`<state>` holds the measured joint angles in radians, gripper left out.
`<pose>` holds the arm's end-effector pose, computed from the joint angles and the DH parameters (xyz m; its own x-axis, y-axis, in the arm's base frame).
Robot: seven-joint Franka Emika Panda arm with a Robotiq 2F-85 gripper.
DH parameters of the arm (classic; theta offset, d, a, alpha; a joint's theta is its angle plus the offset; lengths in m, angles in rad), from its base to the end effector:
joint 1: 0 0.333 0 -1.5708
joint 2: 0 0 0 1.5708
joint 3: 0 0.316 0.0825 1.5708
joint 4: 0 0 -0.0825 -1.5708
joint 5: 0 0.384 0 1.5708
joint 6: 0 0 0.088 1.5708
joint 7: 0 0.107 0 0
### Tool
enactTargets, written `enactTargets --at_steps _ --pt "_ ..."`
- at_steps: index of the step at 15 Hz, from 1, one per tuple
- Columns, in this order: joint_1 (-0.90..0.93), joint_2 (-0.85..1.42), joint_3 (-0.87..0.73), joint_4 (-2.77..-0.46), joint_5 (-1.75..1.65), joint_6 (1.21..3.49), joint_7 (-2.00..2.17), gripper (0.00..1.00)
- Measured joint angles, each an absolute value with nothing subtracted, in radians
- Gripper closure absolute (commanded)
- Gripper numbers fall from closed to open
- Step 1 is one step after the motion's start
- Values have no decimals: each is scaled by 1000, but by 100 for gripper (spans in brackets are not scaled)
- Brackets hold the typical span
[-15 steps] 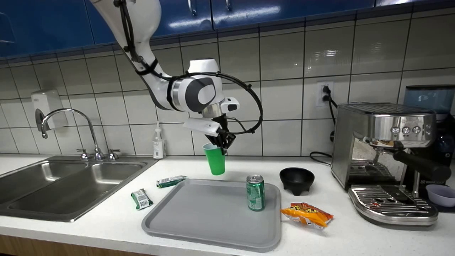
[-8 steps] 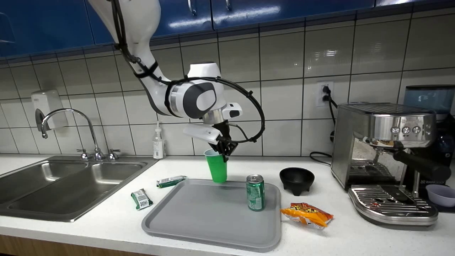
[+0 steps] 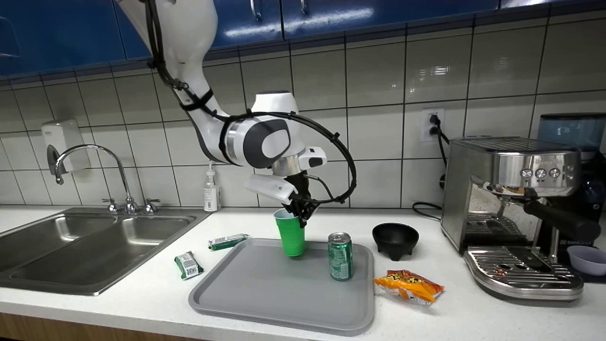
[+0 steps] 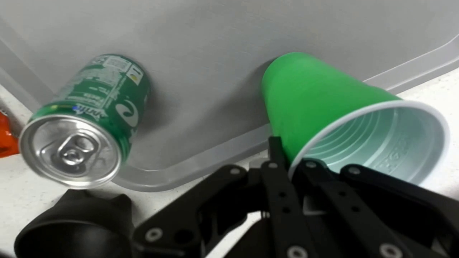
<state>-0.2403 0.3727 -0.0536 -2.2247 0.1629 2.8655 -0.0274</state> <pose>0.5468 -0.1748 0.2317 0.8812 -0.3924 0.2634 -0.3917 -0.9183 -0.0576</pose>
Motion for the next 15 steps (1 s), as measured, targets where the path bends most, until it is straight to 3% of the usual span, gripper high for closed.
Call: enactTargets --at_steps 6,7,15 --pt "-249 390 -54 -2229 164 2866 -27 99" --pt "-250 393 -54 -2229 164 2866 -27 75" --pt "-251 393 -54 -2228 164 2882 -27 19"
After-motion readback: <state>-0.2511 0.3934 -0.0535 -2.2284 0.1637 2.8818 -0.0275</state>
